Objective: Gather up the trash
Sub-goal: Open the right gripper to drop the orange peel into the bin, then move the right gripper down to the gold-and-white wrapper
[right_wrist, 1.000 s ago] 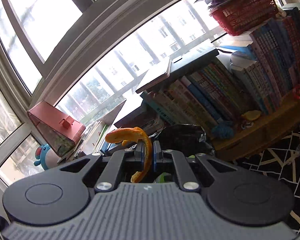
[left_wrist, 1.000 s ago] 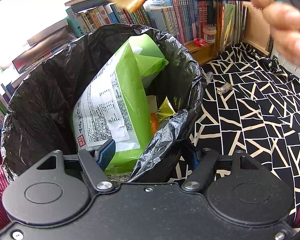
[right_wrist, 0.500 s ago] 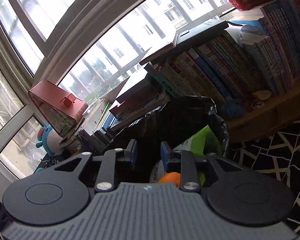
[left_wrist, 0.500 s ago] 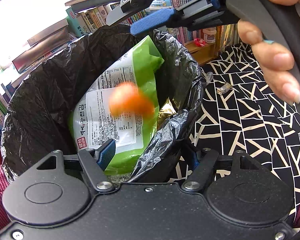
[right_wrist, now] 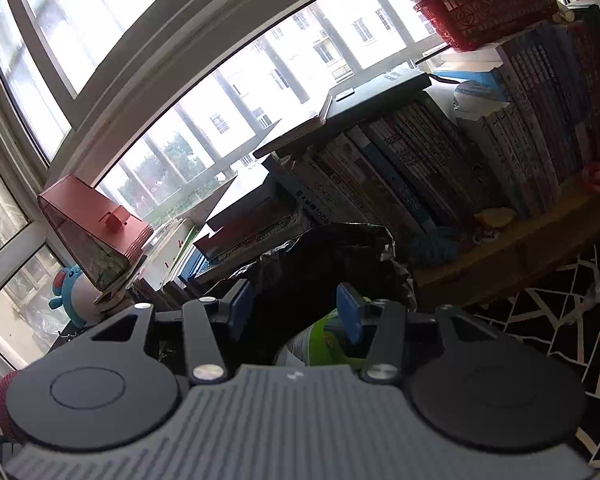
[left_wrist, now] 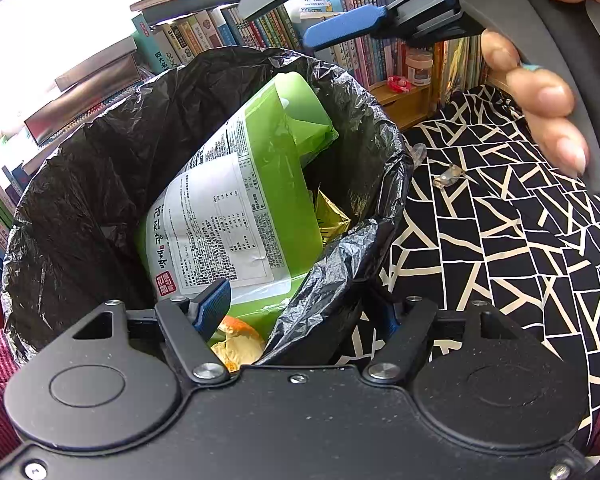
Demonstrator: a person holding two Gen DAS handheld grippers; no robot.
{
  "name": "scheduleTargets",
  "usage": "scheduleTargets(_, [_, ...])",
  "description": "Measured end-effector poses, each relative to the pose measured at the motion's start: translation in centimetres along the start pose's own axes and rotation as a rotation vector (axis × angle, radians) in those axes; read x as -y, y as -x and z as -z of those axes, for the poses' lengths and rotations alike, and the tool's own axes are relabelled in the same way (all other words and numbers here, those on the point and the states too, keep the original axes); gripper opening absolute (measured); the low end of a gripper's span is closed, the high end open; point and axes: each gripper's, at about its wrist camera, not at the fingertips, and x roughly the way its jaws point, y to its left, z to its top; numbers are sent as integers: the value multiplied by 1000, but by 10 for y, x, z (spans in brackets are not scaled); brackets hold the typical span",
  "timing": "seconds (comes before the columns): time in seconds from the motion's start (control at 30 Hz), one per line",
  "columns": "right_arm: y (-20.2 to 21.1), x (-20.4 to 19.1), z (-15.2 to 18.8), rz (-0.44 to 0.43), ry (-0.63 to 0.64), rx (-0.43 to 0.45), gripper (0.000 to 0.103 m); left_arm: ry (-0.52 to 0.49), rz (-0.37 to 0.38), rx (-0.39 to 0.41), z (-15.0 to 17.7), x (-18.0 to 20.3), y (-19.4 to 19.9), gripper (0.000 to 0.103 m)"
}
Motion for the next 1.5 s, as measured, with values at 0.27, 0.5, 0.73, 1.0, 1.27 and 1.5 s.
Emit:
scheduleTargets(0.27, [7, 13, -9, 58, -14, 52, 73, 0, 0, 0, 0, 0, 0, 70])
scheduleTargets(0.5, [16, 30, -20, 173, -14, 108, 88, 0, 0, 0, 0, -1, 0, 70])
scheduleTargets(0.73, [43, 71, -39, 293, -112, 216, 103, 1, 0, 0, 0, 0, 0, 71])
scheduleTargets(1.0, [33, 124, -29, 514, -151, 187, 103, 0, 0, 1, 0, -1, 0, 71])
scheduleTargets(1.27, [4, 178, 4, 693, -61, 105, 99, 0, 0, 1, 0, 0, 0, 71])
scheduleTargets(1.5, [-15, 219, 33, 805, 32, -30, 99, 5, 2, -2, 0, -1, -1, 71])
